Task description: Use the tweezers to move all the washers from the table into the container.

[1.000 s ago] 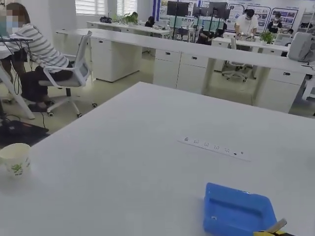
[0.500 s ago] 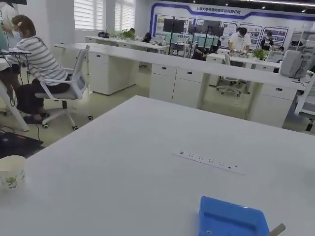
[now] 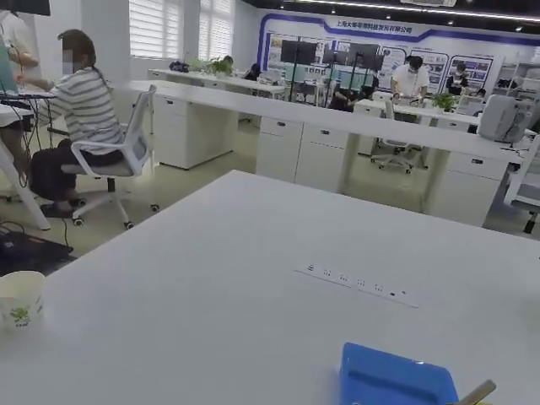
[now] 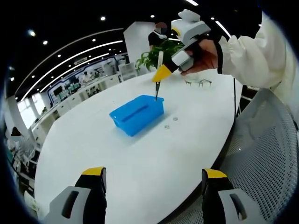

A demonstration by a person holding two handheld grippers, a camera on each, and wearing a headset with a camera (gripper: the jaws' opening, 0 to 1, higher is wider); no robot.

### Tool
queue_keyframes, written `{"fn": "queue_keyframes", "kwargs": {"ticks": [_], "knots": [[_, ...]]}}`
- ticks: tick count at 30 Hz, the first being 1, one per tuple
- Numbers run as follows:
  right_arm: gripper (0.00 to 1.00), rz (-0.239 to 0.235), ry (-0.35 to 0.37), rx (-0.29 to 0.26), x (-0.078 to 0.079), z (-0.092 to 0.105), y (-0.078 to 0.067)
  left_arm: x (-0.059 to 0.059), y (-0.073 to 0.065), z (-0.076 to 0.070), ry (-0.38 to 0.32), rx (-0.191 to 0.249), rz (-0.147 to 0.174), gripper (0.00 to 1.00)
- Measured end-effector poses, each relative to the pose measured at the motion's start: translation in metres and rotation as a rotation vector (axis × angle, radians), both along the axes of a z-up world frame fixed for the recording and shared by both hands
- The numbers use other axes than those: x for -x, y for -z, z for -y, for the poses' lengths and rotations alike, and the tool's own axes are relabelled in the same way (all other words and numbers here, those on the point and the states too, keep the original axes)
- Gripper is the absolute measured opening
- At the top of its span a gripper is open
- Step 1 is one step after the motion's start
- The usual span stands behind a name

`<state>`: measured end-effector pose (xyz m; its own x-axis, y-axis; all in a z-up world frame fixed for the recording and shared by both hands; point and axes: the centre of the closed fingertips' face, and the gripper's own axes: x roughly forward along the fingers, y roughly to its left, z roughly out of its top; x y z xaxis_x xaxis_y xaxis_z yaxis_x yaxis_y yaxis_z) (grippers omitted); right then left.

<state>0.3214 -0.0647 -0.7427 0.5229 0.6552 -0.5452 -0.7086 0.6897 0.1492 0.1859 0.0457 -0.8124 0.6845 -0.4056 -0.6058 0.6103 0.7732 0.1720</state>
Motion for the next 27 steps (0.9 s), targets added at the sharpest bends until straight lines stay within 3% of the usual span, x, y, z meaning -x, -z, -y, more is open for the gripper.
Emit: {"fn": "queue_keyframes", "kwargs": {"ticks": [6, 16, 22, 27], "knots": [[0.01, 0.005, 0.004, -0.003, -0.008, -0.003, -0.002, 0.001, 0.0, 0.0, 0.002, -0.001, -0.002, 0.86], [0.01, 0.009, 0.023, -0.015, -0.035, -0.011, 0.002, 0.001, 0.001, 0.0, -0.001, 0.001, -0.005, 0.86], [0.01, -0.029, 0.041, -0.023, -0.05, -0.014, 0.017, 0.001, 0.0, 0.0, -0.001, -0.003, -0.002, 0.86], [0.01, -0.036, 0.041, 0.01, -0.057, -0.018, 0.03, 0.001, 0.001, 0.0, 0.001, -0.002, -0.005, 0.86]]}}
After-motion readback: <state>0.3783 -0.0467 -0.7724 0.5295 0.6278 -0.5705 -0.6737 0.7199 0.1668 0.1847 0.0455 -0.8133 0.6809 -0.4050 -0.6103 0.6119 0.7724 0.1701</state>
